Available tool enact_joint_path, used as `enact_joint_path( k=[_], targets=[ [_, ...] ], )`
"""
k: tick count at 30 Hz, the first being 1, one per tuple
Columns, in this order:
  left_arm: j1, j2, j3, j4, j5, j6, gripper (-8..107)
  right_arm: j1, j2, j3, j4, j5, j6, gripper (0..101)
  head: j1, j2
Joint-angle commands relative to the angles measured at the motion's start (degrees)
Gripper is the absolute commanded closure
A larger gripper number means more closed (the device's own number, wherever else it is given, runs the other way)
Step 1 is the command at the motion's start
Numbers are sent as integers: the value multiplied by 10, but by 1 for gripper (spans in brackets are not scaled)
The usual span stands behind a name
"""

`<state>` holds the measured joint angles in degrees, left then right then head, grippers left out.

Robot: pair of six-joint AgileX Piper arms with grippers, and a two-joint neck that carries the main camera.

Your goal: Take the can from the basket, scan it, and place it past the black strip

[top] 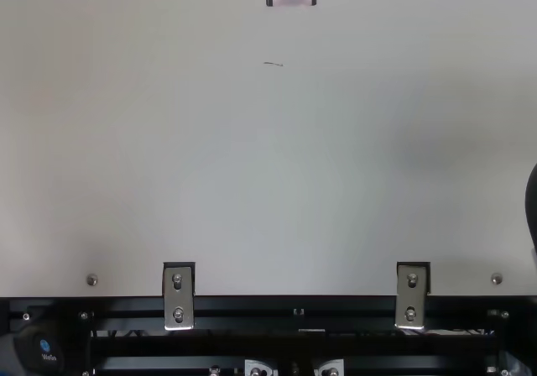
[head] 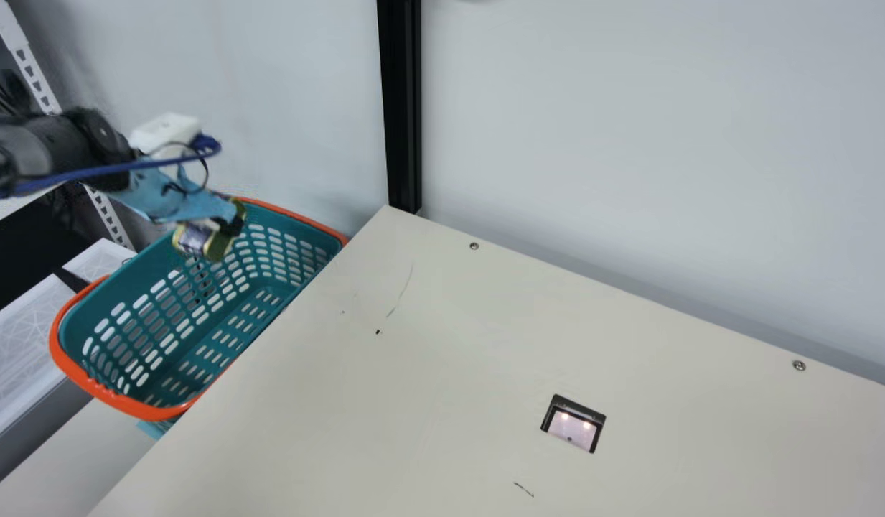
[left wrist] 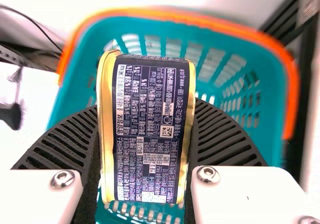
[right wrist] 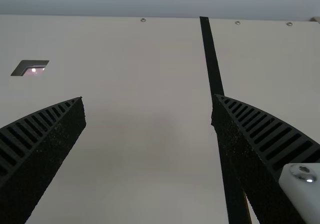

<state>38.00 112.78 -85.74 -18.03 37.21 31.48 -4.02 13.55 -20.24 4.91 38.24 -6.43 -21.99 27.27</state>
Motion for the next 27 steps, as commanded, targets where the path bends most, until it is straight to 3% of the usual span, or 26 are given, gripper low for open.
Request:
enact_joint_path(
  k=[1,12,27],
  targets=[
    [0,-54,1,-2,6,-19,89,0,0,0,0,0,0,0,-27,10],
    [-13,-185,11,-2,87,-111,89,0,0,0,0,0,0,0,-27,10],
    [-63,-313,44,-33,298,-218,89,0,0,0,0,0,0,0,-27,10]
  ],
)
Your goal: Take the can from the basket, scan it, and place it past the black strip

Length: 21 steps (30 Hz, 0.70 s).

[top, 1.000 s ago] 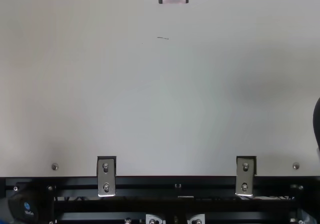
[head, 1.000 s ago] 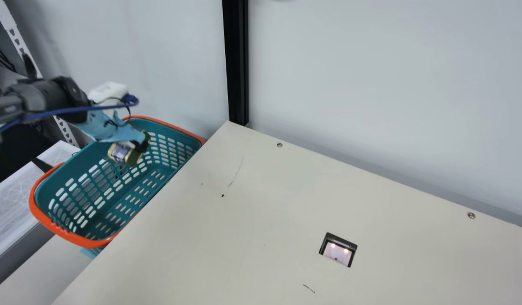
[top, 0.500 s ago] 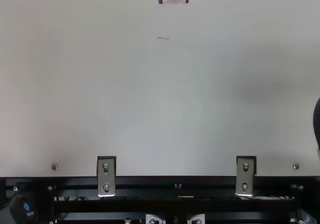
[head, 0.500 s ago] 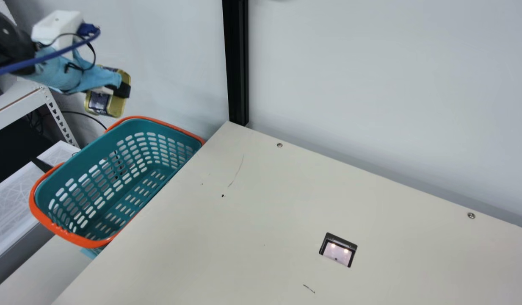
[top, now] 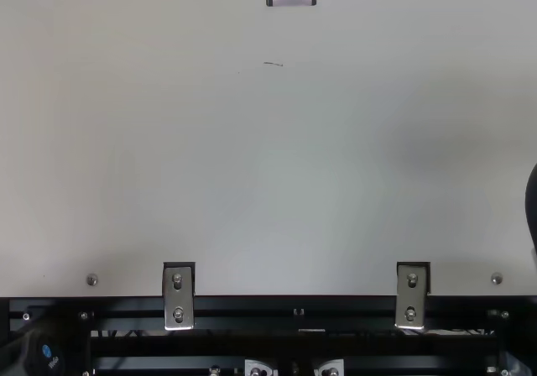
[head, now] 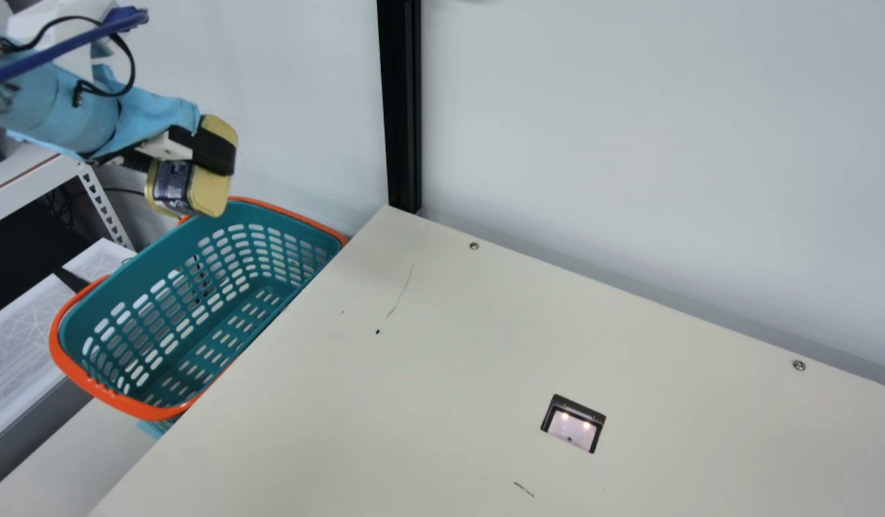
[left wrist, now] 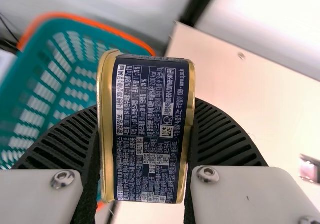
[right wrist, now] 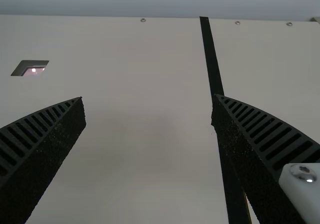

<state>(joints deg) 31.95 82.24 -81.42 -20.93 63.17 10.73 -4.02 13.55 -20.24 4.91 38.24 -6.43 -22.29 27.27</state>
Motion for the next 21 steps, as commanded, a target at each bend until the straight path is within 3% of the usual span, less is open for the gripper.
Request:
enact_joint_path(
  k=[1,12,21],
  targets=[
    [-5,-13,1,-9,54,-18,89,0,0,0,0,0,0,0,-24,10],
    [-69,-46,100,-73,67,-97,89,0,0,0,0,0,0,0,-24,10],
    [-103,-71,140,-158,67,-157,89,0,0,0,0,0,0,0,-24,10]
  ],
)
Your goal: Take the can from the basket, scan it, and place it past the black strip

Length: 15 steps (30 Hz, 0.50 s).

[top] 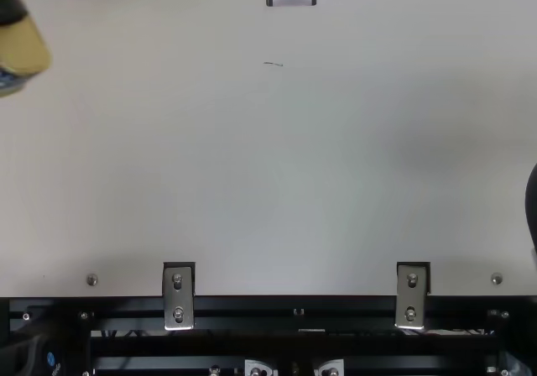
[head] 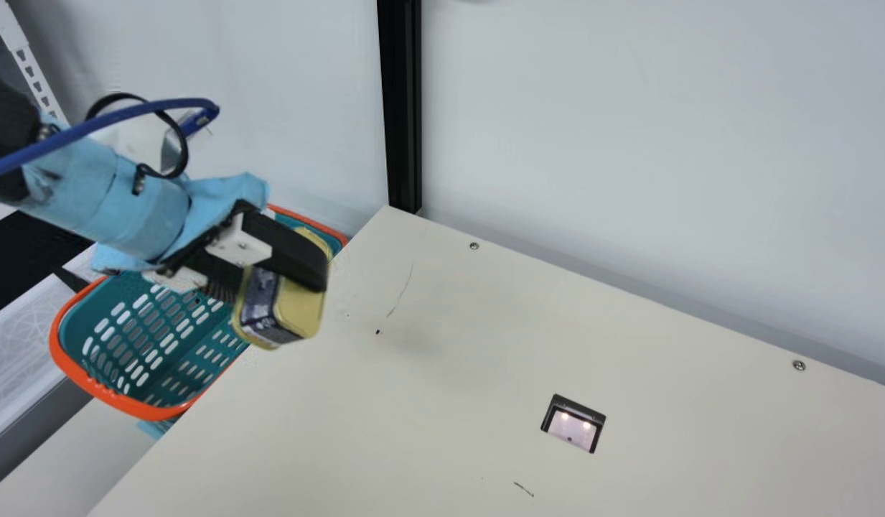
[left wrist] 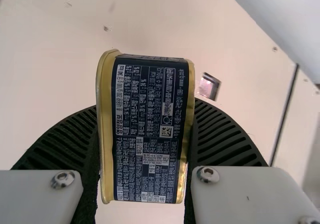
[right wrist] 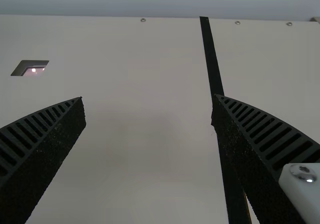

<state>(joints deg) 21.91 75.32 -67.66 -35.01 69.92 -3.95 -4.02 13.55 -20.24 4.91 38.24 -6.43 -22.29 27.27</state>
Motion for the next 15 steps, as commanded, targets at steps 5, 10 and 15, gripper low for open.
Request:
enact_joint_path(
  k=[5,10,15],
  targets=[
    [-20,-19,13,-67,0,-49,89,0,0,0,0,0,0,0,-24,10],
    [-39,-43,21,-118,0,-93,89,0,0,0,0,0,0,0,-24,10],
    [-61,-74,22,-156,0,-146,89,0,0,0,0,0,0,0,-24,10]
  ],
)
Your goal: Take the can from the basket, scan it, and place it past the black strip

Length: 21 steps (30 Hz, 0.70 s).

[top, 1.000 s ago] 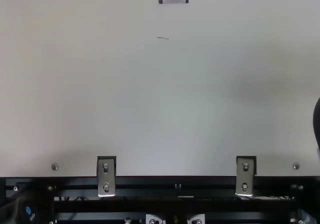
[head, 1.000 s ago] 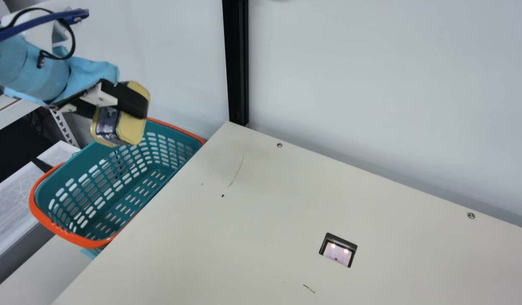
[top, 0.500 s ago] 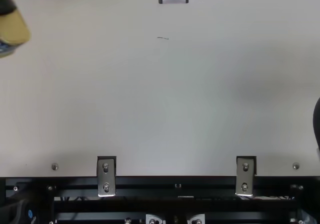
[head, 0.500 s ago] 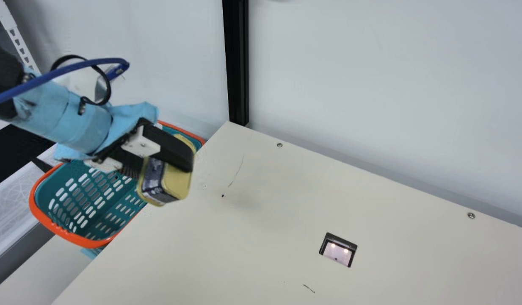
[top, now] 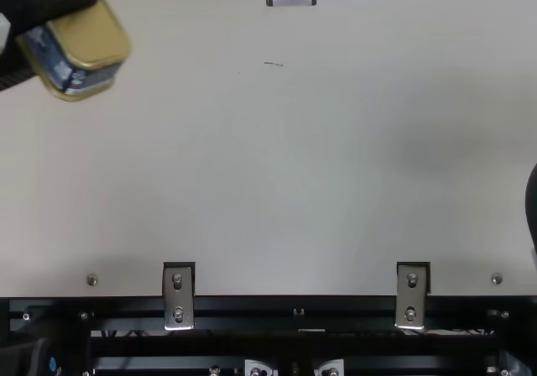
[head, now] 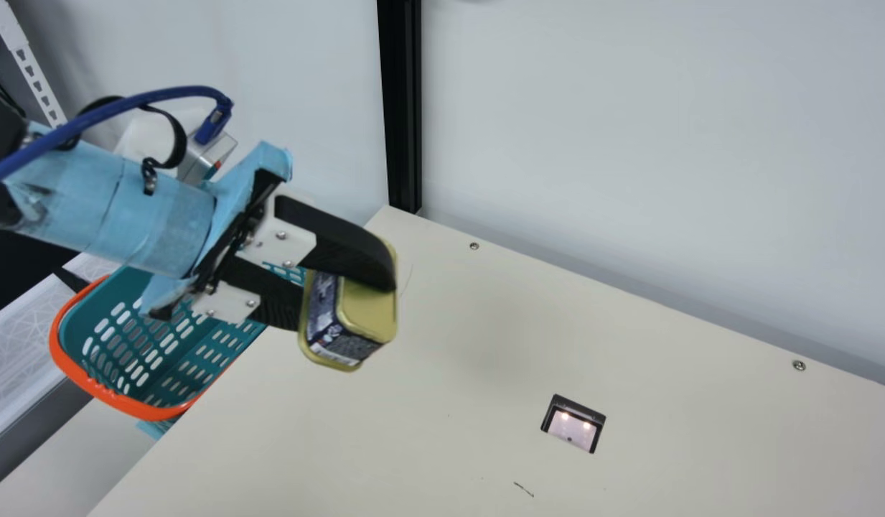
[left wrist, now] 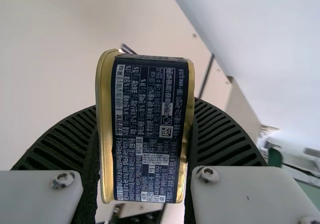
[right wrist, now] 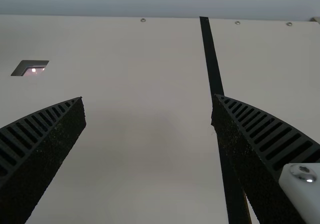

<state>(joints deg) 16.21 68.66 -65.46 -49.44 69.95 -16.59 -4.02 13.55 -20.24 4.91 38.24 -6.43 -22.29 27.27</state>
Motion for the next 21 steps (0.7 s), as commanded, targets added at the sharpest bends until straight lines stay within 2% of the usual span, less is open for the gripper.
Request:
enact_joint_path(
  k=[1,11,21],
  targets=[
    [-9,-15,-1,-17,0,-30,89,0,0,0,0,0,0,0,-24,10],
    [-43,-73,-16,-38,0,-115,89,0,0,0,0,0,0,0,-24,10],
    [-37,-95,-20,-41,0,-145,89,0,0,0,0,0,0,0,-24,10]
  ],
)
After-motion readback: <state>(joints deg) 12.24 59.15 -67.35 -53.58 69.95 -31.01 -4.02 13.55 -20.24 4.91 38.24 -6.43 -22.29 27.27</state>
